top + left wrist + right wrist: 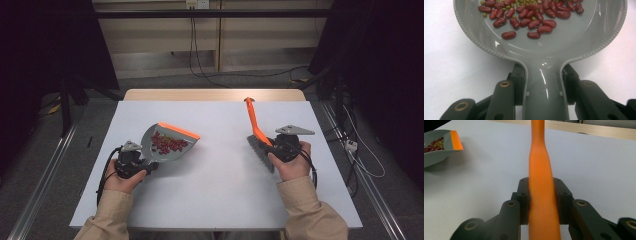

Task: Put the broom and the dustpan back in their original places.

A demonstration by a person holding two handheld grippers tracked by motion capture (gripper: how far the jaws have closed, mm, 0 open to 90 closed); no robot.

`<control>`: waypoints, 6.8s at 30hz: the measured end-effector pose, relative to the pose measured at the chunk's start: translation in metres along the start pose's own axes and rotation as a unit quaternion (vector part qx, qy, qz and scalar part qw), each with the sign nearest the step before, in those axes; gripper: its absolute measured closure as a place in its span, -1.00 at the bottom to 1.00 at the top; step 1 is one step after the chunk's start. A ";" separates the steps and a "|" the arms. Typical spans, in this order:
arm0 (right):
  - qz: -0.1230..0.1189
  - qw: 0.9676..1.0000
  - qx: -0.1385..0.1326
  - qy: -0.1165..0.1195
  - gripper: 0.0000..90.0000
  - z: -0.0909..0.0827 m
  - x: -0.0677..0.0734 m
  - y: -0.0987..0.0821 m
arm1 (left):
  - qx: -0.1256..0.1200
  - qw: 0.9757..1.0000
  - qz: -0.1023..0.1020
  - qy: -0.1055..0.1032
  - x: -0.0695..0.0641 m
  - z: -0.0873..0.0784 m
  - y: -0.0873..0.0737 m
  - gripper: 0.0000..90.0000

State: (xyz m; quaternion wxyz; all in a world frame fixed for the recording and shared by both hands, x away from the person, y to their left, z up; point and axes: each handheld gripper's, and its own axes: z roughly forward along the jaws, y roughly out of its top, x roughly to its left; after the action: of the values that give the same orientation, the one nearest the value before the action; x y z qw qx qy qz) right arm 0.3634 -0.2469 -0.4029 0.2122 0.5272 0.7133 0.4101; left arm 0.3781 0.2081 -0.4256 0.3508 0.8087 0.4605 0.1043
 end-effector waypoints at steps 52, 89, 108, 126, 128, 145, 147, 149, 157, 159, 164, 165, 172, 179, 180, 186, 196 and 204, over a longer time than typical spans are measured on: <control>0.020 1.000 -0.003 -0.021 0.58 -0.004 -0.020 -0.007 | 0.011 0.995 -0.063 0.082 0.023 0.012 -0.002 0.42; 0.034 0.997 -0.006 -0.072 0.58 -0.017 -0.053 -0.017 | 0.007 0.993 -0.075 0.090 0.021 0.015 -0.002 0.42; 0.021 0.991 0.014 -0.133 0.58 -0.011 -0.062 -0.026 | -0.006 0.994 -0.082 0.074 0.013 0.019 -0.003 0.28; 0.035 0.993 0.001 -0.109 0.54 -0.009 -0.055 -0.028 | -0.008 0.997 -0.067 0.046 0.004 0.021 -0.004 0.14; 0.034 0.994 0.001 -0.107 0.53 -0.008 -0.053 -0.028 | -0.007 0.997 -0.069 0.045 0.003 0.021 -0.004 0.14; 0.032 0.995 0.000 -0.093 0.49 -0.002 -0.041 -0.027 | -0.005 0.998 -0.053 0.016 -0.005 0.025 -0.002 0.00; 0.036 0.995 -0.002 -0.089 0.46 -0.001 -0.041 -0.027 | -0.006 0.999 -0.048 0.012 -0.006 0.024 -0.002 -0.06; 0.043 0.996 -0.007 -0.076 0.40 0.000 -0.040 -0.028 | -0.007 0.999 -0.049 0.008 -0.007 0.022 -0.003 -0.17; 0.087 0.995 -0.046 0.013 0.22 0.007 -0.024 -0.026 | -0.052 0.998 -0.040 0.000 -0.011 0.007 -0.006 -0.59; 0.075 0.996 -0.052 0.020 0.19 0.005 -0.021 -0.025 | -0.065 0.997 -0.032 -0.001 -0.011 0.005 -0.005 -0.62; 0.079 0.993 -0.077 0.047 0.04 0.000 -0.022 -0.027 | -0.083 0.996 -0.026 -0.015 -0.009 0.002 -0.004 -0.69; 0.086 0.992 -0.077 0.057 -0.01 -0.001 -0.023 -0.028 | -0.082 0.996 -0.023 -0.018 -0.009 0.002 -0.003 -0.70; 0.064 0.993 -0.070 0.075 -0.22 -0.004 -0.024 -0.035 | -0.097 0.995 -0.010 -0.028 -0.011 0.000 -0.003 -0.70; 0.047 0.993 -0.071 0.082 -0.38 -0.008 -0.022 -0.039 | -0.112 0.992 0.005 -0.052 -0.011 -0.004 -0.003 -0.79; 0.047 0.993 -0.071 0.084 -0.38 -0.008 -0.022 -0.040 | -0.118 0.991 0.007 -0.059 -0.012 -0.005 -0.003 -0.82; 0.037 0.993 -0.063 0.090 -0.46 -0.011 -0.021 -0.043 | -0.127 0.988 0.037 -0.086 -0.014 -0.009 -0.004 -0.85; -0.001 0.991 -0.067 0.117 -0.58 -0.021 -0.024 -0.049 | -0.127 0.985 0.055 -0.101 -0.010 -0.012 -0.009 -0.85; -0.010 0.991 -0.067 0.112 -0.59 -0.025 -0.027 -0.053 | -0.130 0.984 0.058 -0.111 -0.009 -0.013 -0.011 -0.85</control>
State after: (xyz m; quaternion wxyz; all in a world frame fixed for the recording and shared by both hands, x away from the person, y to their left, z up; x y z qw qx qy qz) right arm 0.3238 -0.2870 -0.4346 0.1695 0.4552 0.7089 0.5114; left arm 0.3596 0.2100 -0.4220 0.4954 0.7881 0.3533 0.0931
